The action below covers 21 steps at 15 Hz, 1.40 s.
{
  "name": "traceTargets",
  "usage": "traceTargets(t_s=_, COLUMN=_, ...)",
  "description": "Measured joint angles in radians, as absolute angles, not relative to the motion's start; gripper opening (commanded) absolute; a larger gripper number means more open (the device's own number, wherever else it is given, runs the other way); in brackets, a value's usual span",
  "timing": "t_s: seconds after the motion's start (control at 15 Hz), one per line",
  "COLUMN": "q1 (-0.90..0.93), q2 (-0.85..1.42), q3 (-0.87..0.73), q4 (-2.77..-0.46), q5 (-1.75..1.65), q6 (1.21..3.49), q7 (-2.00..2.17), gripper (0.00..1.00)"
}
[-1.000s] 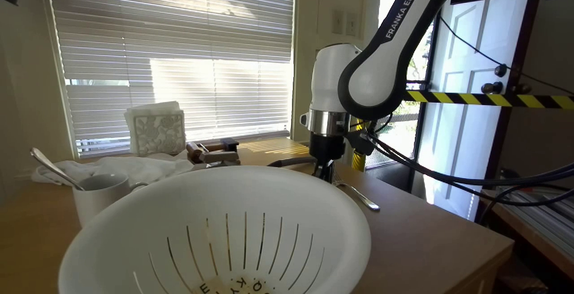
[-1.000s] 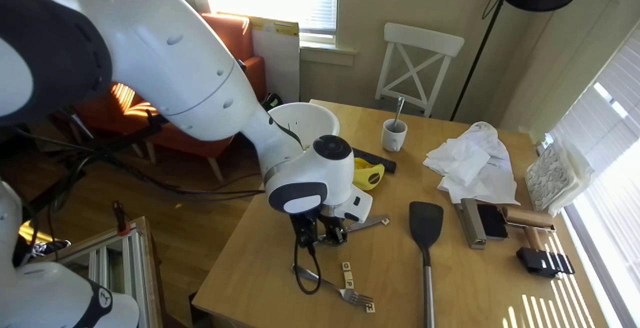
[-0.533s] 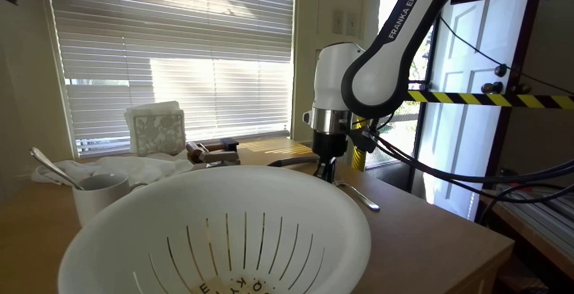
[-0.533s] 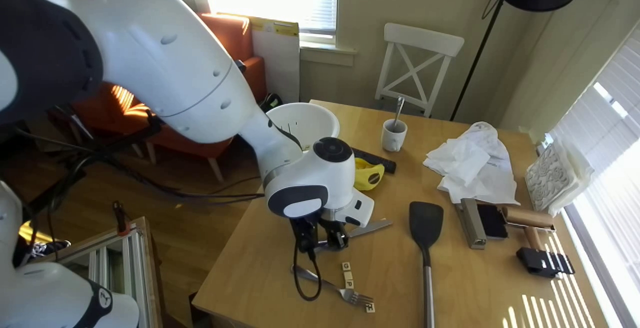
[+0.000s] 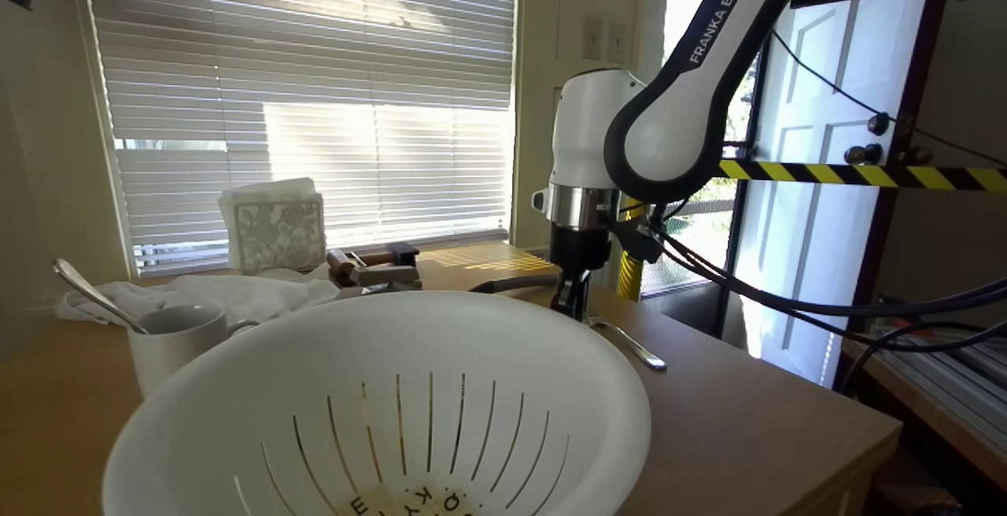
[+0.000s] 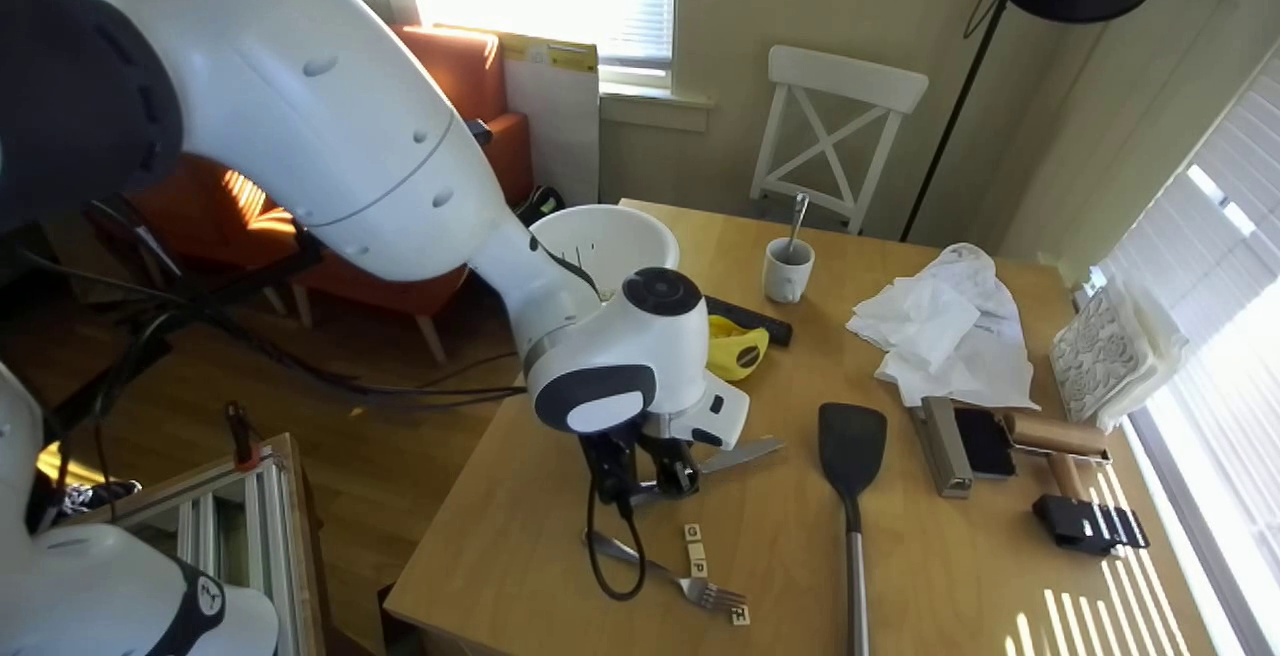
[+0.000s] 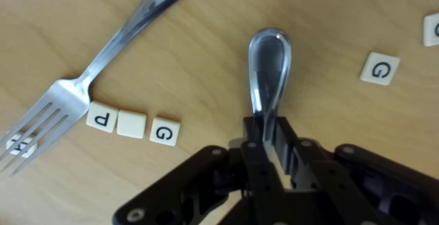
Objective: Move the knife on the table
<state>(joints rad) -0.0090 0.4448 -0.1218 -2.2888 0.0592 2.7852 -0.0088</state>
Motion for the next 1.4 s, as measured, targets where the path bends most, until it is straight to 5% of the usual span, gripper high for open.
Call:
traceTargets(t_s=0.6, q1=0.163, q2=0.277, q3=-0.317, q4=-2.372, q5=-0.376, q6=2.72, q7=0.293, gripper=0.04)
traceTargets(t_s=1.4, q1=0.206, q2=0.219, q3=-0.232, q4=-2.356, q5=-0.835, q6=2.396, q7=0.723, gripper=0.04)
